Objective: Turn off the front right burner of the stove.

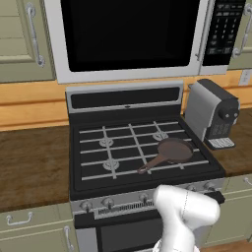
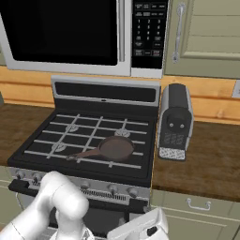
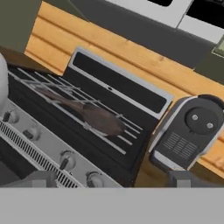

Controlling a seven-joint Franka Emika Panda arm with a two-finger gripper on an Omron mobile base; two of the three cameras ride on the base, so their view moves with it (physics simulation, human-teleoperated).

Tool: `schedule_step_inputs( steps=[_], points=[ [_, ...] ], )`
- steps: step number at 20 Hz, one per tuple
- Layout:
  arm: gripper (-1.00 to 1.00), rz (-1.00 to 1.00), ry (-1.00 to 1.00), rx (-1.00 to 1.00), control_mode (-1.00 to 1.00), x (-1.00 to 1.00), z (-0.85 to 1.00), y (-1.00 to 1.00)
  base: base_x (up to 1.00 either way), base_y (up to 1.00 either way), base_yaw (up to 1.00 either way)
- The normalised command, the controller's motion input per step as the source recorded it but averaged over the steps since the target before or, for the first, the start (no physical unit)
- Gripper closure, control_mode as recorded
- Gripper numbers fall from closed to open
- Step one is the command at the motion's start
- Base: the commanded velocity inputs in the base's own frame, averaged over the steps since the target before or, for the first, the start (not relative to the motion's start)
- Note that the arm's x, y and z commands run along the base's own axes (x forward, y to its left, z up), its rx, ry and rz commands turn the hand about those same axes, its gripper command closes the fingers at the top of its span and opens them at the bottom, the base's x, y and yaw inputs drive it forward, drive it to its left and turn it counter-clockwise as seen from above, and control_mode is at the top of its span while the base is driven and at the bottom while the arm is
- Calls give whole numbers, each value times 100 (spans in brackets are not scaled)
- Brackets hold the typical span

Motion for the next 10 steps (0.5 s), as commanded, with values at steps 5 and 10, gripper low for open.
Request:
schedule_step_inputs(
  steps=[5,10],
  points=[
    [-100,0,-10,-2,-100,52,-38,51,0,0,0],
    [-100,0,-13,-3,-100,31,-32,11,0,0,0]
  ],
)
